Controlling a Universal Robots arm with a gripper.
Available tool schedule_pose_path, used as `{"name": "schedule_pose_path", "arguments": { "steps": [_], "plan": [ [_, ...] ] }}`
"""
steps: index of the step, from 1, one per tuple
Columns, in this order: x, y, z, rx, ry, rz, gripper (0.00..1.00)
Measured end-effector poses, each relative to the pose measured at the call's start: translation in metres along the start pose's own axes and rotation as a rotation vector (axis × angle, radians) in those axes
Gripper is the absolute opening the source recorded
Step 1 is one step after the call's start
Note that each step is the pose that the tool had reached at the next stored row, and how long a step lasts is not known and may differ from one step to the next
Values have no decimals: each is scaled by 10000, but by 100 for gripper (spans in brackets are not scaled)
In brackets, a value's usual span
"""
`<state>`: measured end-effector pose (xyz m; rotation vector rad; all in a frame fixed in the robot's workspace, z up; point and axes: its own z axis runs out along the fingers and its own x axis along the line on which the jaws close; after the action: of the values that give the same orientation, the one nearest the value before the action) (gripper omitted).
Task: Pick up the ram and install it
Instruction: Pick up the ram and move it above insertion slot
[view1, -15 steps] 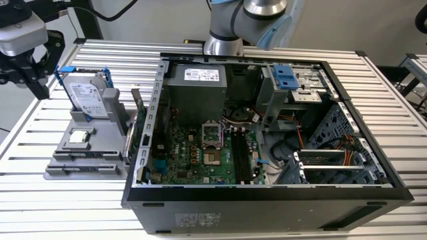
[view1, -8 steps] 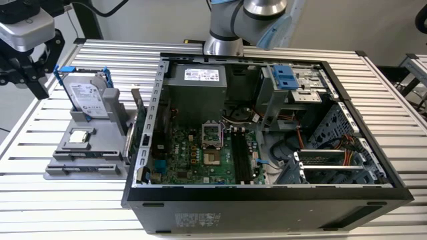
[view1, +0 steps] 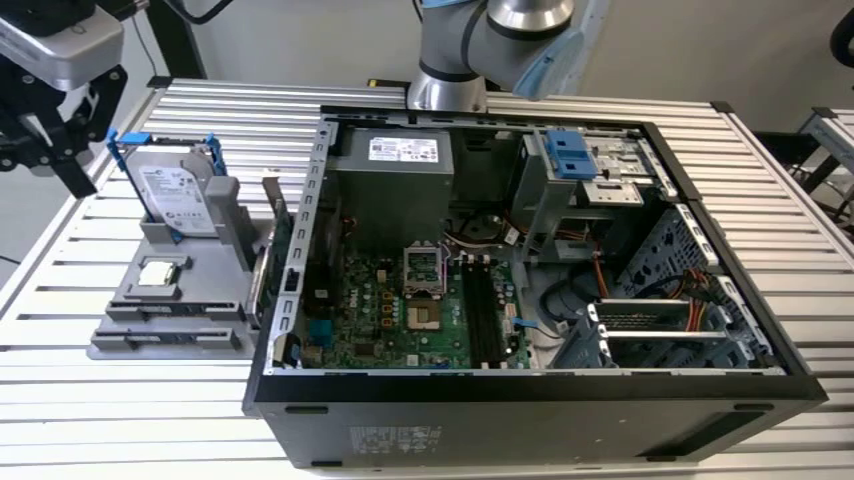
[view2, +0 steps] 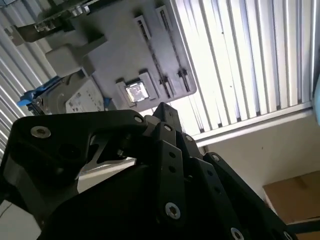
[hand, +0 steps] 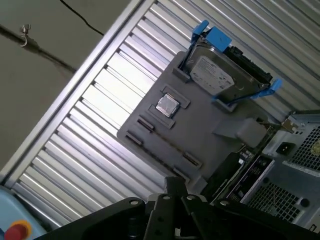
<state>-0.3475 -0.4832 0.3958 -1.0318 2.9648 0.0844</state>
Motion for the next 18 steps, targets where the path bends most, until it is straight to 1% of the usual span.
{"name": "schedule_pose_path", "arguments": {
  "steps": [11, 18],
  "plan": [
    [-1, 1, -14, -30, 80, -1587, 0],
    [-2, 2, -18, -46, 124, -2461, 0]
  ]
}}
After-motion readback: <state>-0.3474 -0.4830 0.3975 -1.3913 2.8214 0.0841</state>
